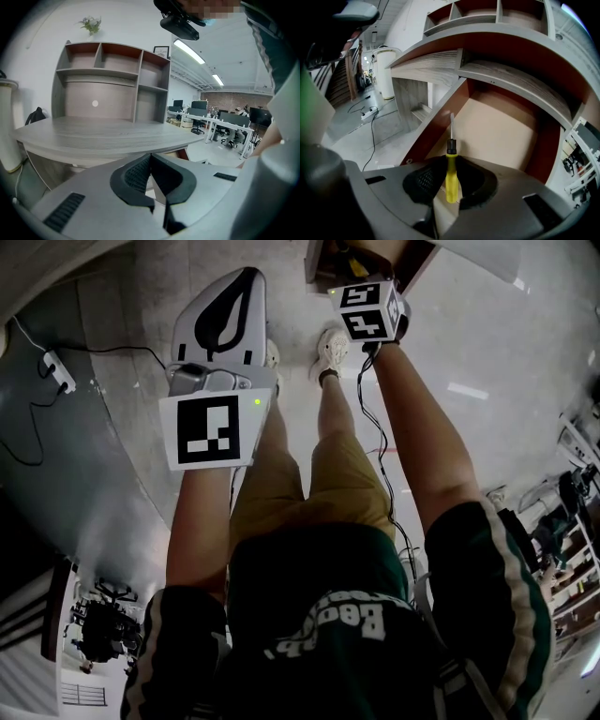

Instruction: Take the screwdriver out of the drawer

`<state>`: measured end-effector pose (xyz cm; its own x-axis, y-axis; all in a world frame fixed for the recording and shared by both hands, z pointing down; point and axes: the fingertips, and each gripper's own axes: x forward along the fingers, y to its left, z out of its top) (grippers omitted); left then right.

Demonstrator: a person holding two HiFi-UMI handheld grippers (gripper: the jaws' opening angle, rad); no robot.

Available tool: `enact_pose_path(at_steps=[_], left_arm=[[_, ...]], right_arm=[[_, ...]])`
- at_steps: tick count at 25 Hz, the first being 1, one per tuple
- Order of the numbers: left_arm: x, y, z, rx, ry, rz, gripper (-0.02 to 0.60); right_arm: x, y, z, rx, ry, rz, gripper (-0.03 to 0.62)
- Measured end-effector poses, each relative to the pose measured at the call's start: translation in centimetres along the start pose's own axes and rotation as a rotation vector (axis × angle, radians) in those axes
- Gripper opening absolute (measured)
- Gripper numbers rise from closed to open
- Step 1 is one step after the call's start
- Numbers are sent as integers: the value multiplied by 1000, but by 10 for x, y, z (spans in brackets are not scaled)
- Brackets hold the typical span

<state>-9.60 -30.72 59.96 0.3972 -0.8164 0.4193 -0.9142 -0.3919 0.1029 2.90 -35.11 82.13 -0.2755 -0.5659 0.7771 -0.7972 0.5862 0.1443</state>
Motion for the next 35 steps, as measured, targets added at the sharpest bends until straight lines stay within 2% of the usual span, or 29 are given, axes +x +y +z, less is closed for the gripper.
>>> enact_pose_path(at_steps=[7, 16, 23, 30, 35], left_arm=[[-6, -12, 28, 2, -30, -11, 18], [-30, -49, 71, 78, -2, -52, 18], [-57, -65, 131, 128, -19, -61, 18], [-94, -83, 186, 198, -54, -71, 18], [-122, -91, 209, 238, -74, -59, 18]], right_arm=[[-49, -6, 13, -10, -14, 7, 84], [-134, -17, 42, 23, -44, 49, 84], [-208, -29, 102, 84, -125, 52, 83], [-287, -37, 158, 84, -247, 57, 83], [-347, -35, 185, 80, -317, 63, 84]])
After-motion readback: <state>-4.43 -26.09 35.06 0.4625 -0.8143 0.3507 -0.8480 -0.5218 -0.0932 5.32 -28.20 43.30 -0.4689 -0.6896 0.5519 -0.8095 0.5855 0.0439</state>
